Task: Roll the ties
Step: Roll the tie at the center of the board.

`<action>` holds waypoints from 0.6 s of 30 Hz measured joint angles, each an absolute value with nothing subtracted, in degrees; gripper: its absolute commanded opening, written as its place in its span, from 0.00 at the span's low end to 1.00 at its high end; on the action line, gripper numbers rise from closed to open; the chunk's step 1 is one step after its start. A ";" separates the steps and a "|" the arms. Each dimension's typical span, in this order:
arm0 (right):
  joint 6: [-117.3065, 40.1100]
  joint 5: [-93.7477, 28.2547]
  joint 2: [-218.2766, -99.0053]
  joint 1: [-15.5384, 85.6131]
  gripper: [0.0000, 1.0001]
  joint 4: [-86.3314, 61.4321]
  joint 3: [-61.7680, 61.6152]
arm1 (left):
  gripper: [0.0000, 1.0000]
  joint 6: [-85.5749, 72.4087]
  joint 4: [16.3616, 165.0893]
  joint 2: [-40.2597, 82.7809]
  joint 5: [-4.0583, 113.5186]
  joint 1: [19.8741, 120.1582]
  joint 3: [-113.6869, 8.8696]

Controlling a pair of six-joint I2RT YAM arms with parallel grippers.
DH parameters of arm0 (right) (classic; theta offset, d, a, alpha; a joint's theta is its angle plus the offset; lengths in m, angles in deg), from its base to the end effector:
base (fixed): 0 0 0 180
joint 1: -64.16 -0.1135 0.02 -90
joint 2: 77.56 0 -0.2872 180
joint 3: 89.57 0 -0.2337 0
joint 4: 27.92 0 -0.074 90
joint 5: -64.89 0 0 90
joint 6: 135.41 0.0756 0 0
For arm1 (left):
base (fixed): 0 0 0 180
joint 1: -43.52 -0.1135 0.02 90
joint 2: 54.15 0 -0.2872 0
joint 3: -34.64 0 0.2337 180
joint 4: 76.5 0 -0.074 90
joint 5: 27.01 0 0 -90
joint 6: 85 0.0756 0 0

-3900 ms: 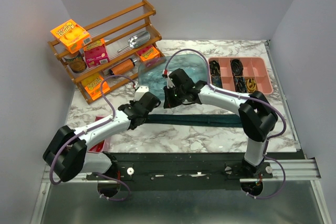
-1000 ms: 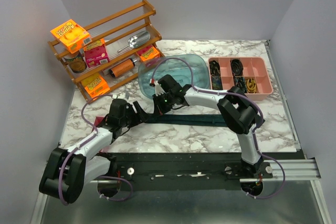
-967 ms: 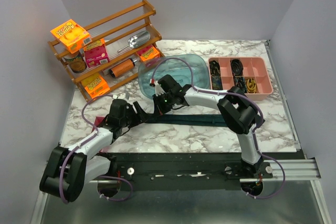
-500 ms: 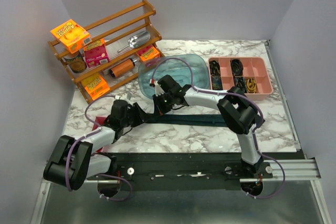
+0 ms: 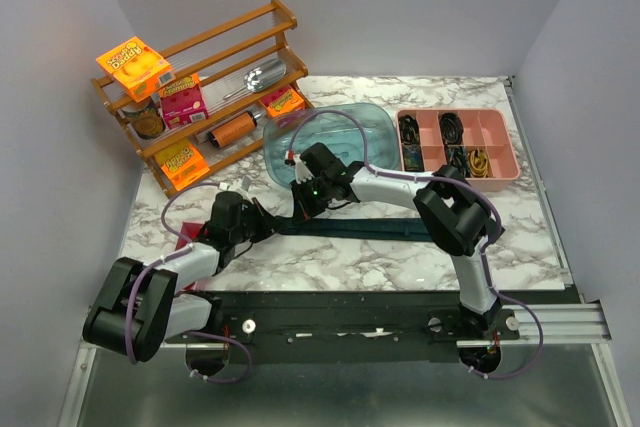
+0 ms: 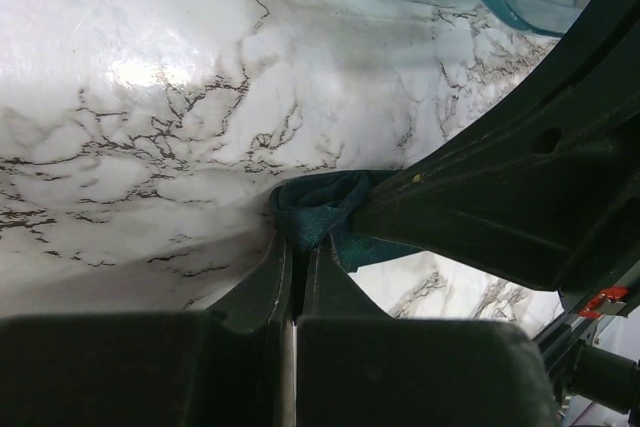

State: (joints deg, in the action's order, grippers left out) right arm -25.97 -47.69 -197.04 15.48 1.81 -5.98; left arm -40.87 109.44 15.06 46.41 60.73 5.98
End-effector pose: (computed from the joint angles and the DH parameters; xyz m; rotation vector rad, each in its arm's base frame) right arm 0.2841 0.3671 0.1574 -0.8451 2.5311 0.9422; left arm 0.2001 -0.0846 0.1469 -0.3983 2.2691 -0.9160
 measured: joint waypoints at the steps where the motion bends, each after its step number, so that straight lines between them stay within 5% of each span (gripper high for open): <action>1: -25.97 -47.69 -197.04 15.48 0.00 1.81 -5.98 | 0.00 -40.67 109.18 15.06 46.39 60.73 5.85; 18: -26.28 -47.69 -197.04 15.48 0.00 3.34 -5.98 | 0.00 -33.79 94.10 8.88 49.98 61.69 -1.10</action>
State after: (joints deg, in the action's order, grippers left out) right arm -26.28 -47.69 -197.04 15.48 3.34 -5.98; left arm -33.79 94.10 8.88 49.98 61.69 -1.10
